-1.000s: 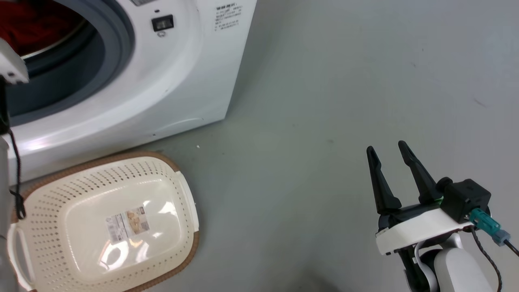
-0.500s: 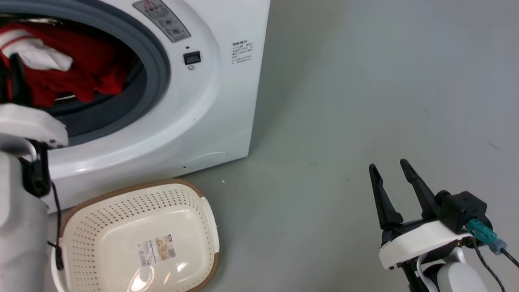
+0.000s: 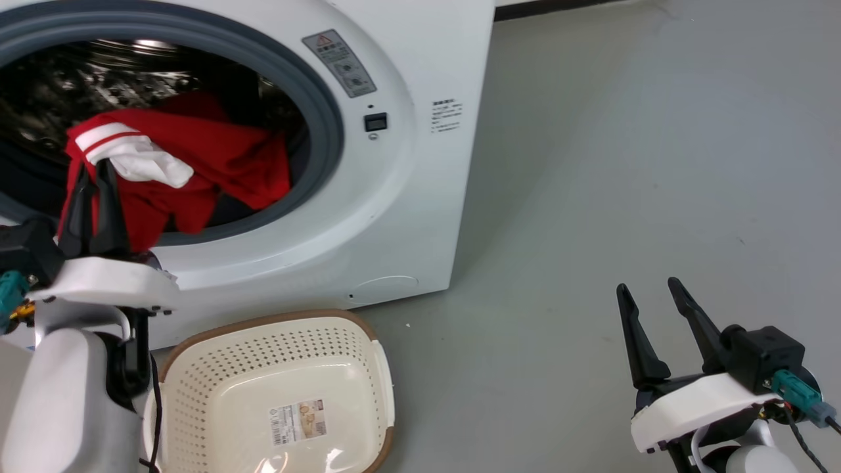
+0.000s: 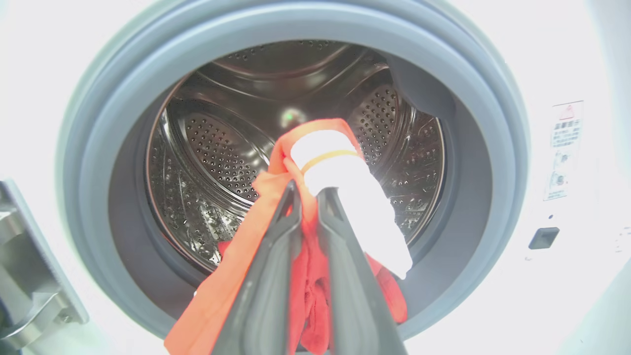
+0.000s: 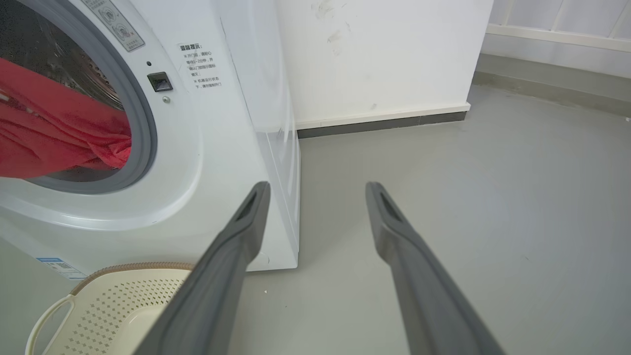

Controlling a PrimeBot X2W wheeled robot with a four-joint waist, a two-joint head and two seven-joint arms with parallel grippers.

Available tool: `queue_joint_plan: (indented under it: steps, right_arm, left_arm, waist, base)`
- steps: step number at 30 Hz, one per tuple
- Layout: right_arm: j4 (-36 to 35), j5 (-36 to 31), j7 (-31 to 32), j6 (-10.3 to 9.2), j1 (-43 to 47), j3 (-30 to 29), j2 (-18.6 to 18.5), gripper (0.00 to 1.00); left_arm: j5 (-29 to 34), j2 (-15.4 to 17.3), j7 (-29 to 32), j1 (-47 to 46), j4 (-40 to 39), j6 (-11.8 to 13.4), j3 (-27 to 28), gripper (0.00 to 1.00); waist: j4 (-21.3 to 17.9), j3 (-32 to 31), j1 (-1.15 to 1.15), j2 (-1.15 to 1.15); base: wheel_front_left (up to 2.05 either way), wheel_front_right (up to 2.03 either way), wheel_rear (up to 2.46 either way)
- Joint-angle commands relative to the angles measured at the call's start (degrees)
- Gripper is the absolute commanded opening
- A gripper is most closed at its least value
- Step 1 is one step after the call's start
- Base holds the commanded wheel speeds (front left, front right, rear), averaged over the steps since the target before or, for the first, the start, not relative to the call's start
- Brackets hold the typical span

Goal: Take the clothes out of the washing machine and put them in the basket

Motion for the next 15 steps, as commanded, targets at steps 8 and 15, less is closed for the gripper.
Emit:
queue_joint_plan:
  steps: [8,15]
  right_arm:
    - [-1.97,-1.06,1.84,-0.04,1.79,-0.44,0.09,1.0]
    - [-3.29,-1.59,2.98,-0.04,2.98,-1.0,0.1,1.0]
  left_arm:
    - [0.79,-2.02,3.13,10.46,-15.39,2.77,-1.75,0.0]
    - [1.54,-3.86,6.25,20.51,-29.11,5.44,-3.44,0.0]
  waist:
    - [3.57,-2.25,0.02,0.0]
    - [5.61,-3.04,0.02,0.0]
  base:
    - [0.0,0.0,0.0]
    - [0.0,0.0,0.0]
